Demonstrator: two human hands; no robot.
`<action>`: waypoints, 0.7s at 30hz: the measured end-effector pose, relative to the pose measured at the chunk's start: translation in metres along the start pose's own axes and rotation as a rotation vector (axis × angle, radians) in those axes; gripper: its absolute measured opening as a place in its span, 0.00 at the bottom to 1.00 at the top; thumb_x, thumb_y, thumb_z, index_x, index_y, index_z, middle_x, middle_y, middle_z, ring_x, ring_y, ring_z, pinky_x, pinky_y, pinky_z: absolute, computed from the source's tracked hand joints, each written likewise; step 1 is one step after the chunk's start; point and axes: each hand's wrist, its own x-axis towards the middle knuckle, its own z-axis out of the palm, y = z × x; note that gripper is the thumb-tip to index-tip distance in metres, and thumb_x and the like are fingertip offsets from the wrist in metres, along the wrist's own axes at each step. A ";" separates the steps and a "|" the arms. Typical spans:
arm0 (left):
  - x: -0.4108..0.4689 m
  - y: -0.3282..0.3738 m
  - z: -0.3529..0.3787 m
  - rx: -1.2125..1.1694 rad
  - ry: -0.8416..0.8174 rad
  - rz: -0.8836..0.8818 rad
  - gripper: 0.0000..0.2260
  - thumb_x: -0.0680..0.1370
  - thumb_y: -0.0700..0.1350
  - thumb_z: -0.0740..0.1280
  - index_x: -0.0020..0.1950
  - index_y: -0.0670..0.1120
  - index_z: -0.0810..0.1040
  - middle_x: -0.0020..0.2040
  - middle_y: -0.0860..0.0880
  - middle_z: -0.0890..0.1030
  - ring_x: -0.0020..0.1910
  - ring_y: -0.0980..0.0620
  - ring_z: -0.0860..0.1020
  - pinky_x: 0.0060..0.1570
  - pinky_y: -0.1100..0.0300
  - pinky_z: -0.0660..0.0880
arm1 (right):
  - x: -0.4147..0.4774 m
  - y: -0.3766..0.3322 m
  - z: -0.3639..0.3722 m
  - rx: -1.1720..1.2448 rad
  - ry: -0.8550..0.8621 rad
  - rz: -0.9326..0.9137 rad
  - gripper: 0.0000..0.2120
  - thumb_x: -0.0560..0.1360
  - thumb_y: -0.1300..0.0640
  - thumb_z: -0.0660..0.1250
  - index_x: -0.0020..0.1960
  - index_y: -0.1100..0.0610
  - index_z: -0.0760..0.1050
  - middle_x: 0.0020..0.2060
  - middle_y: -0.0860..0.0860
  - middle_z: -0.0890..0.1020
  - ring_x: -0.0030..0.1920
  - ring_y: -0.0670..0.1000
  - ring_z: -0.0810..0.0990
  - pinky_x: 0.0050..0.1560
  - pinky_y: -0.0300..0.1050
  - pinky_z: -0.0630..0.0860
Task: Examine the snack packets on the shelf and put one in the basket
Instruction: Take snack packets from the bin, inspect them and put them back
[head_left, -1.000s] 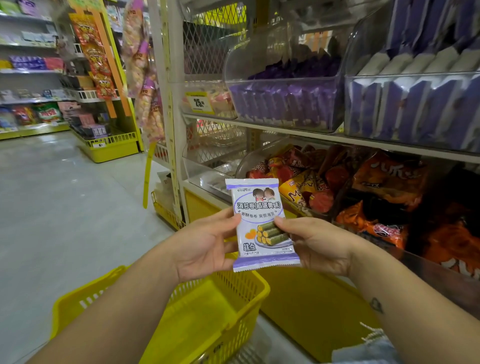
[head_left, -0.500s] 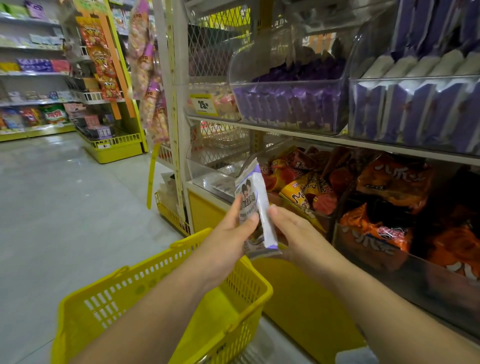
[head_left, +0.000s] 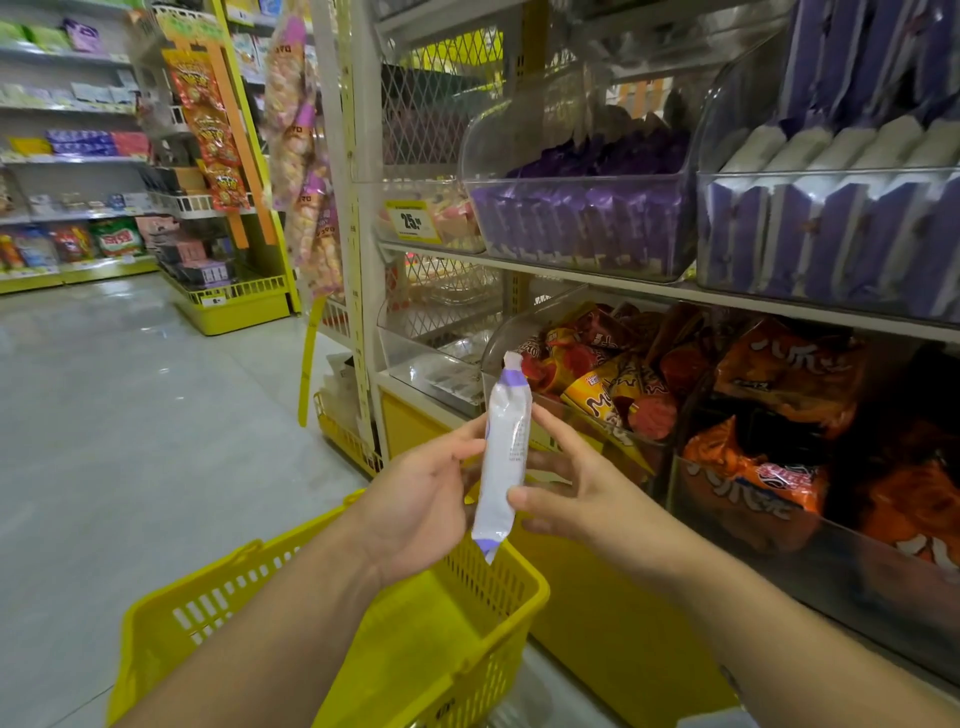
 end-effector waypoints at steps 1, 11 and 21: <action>0.000 0.000 0.000 0.033 -0.011 0.004 0.21 0.75 0.41 0.63 0.69 0.49 0.74 0.67 0.40 0.76 0.66 0.42 0.73 0.65 0.43 0.70 | 0.000 0.001 0.001 -0.032 0.022 -0.032 0.41 0.73 0.63 0.72 0.73 0.37 0.54 0.60 0.45 0.77 0.54 0.45 0.82 0.48 0.42 0.80; 0.008 -0.005 -0.002 -0.043 0.211 0.236 0.17 0.75 0.45 0.64 0.63 0.47 0.75 0.59 0.45 0.82 0.59 0.45 0.81 0.47 0.49 0.81 | 0.003 -0.002 -0.007 -0.286 0.232 -0.086 0.27 0.68 0.57 0.77 0.62 0.44 0.70 0.53 0.40 0.79 0.52 0.40 0.80 0.51 0.36 0.78; 0.008 -0.014 -0.014 -0.074 0.232 0.141 0.16 0.80 0.44 0.61 0.62 0.61 0.77 0.59 0.48 0.82 0.53 0.47 0.83 0.39 0.45 0.79 | -0.006 -0.012 0.008 -0.464 0.280 -0.298 0.22 0.67 0.61 0.76 0.57 0.47 0.75 0.51 0.45 0.80 0.49 0.39 0.77 0.46 0.33 0.74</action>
